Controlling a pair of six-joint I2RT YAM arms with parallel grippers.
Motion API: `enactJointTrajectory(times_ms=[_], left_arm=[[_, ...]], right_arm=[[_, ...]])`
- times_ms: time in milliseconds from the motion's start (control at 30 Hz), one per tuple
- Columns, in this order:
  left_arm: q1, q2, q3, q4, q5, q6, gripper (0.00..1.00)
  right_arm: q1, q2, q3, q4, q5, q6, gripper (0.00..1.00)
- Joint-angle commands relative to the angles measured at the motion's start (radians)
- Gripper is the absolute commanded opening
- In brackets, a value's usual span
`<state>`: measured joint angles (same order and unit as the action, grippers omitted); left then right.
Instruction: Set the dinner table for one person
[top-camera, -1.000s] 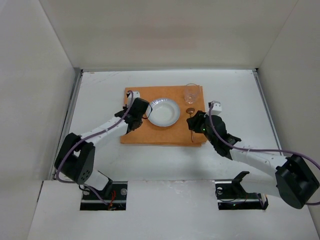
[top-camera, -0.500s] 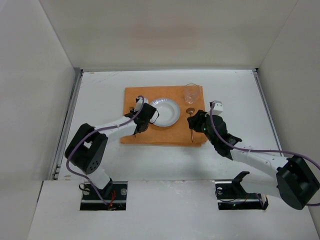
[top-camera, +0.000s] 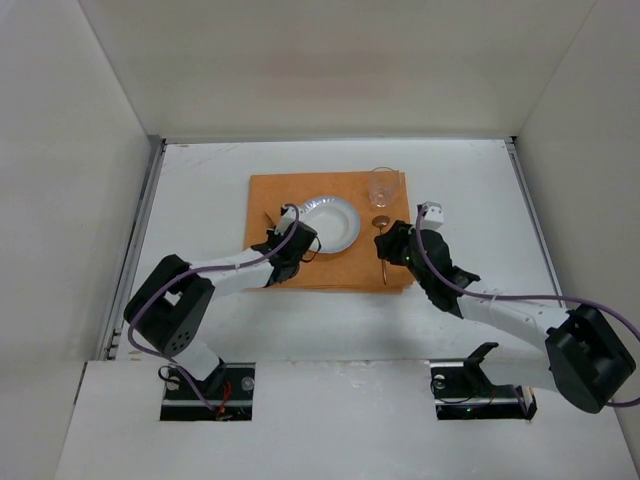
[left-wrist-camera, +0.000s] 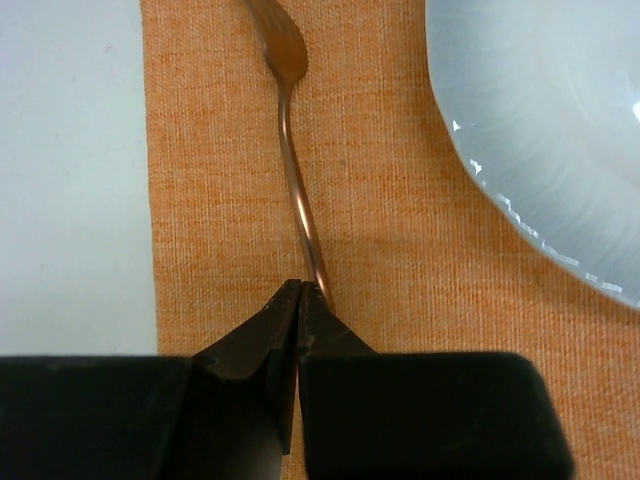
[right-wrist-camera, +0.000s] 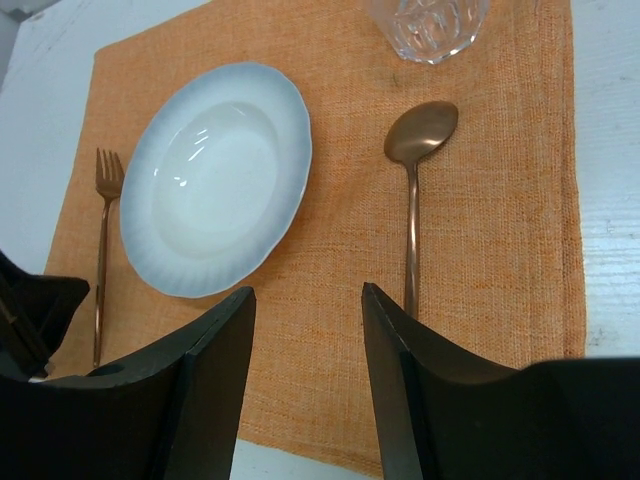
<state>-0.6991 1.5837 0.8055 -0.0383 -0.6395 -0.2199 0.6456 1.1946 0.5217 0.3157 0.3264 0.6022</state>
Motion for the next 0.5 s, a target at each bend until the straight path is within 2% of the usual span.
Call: enactJointTrajectory(times_ms=[0, 233, 467], left_arm=[[-0.018, -0.094, -0.051, 0.069, -0.02, 0.034, 0.0], [0.028, -0.122, -0.074, 0.041, -0.005, 0.001, 0.0], [0.052, -0.077, -0.032, 0.089, 0.035, -0.053, 0.14]], right_arm=[[-0.013, -0.004, 0.004, 0.06, 0.019, -0.002, 0.53], [-0.01, 0.025, 0.02, 0.051, 0.008, -0.002, 0.53], [-0.01, 0.034, 0.027, 0.048, 0.005, -0.009, 0.53]])
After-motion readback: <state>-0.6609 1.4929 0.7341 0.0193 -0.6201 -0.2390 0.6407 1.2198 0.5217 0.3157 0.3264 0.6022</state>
